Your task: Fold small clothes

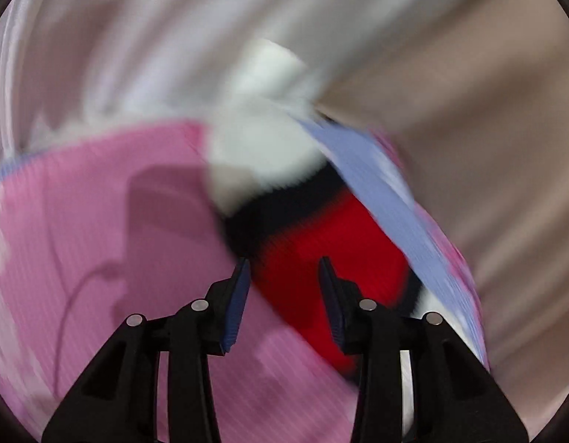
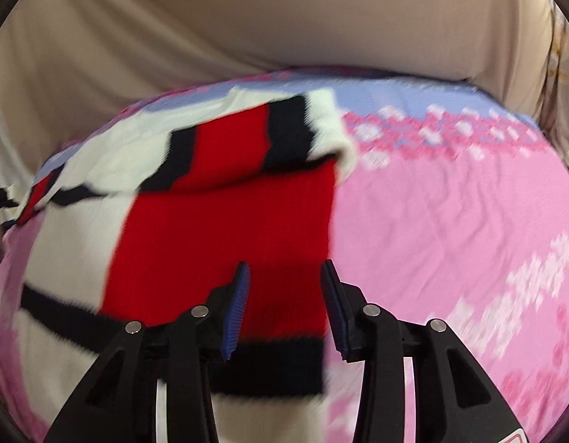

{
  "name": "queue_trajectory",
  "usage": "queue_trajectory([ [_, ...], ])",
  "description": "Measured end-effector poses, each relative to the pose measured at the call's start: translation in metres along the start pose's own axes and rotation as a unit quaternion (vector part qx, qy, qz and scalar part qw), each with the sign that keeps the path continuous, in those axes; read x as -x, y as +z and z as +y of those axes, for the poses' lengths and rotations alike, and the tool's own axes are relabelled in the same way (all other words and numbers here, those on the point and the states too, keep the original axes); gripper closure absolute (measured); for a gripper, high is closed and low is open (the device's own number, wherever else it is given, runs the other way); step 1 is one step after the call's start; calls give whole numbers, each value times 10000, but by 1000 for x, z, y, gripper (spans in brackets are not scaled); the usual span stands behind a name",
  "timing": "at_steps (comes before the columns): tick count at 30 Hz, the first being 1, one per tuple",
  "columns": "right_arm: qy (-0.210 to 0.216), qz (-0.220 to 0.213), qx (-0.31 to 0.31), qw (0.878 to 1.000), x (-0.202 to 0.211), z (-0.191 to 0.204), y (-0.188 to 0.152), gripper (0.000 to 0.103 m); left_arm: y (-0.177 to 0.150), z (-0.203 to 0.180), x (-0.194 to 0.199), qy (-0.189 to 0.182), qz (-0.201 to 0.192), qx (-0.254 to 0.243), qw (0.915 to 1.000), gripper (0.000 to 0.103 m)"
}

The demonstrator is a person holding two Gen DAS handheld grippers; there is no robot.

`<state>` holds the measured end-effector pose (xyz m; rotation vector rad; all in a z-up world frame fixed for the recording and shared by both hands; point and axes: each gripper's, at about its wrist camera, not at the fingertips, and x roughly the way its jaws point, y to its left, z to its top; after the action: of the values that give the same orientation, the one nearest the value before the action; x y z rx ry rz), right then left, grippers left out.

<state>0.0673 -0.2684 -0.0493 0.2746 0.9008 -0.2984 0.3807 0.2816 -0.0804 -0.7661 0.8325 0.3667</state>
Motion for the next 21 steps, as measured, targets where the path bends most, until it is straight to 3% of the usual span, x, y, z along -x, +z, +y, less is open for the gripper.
queue_trajectory([
  [3, 271, 357, 143, 9989, 4, 28, -25, 63, 24, 16, -24, 216, 3, 72, 9997, 68],
  [6, 425, 510, 370, 9971, 7, 53, -43, 60, 37, 21, -40, 94, 51, 133, 9999, 95],
  [10, 508, 513, 456, 9963, 11, 65, -49, 59, 42, -3, -33, -106, -71, -264, 9996, 97],
  [13, 507, 441, 371, 9971, 16, 63, -47, 59, 36, -43, 3, -566, -367, -884, 9938, 97],
  [14, 521, 424, 331, 9972, 17, 61, -47, 59, 30, -58, 16, -727, -432, -1079, 9906, 97],
  [17, 533, 378, 215, 9976, 16, 57, -41, 59, -6, -126, 66, -1525, -528, -1788, 9706, 97],
  [21, 589, 245, 80, 9979, 23, 48, -38, 59, -88, -209, 108, -2595, -77, -2527, 9321, 97],
])
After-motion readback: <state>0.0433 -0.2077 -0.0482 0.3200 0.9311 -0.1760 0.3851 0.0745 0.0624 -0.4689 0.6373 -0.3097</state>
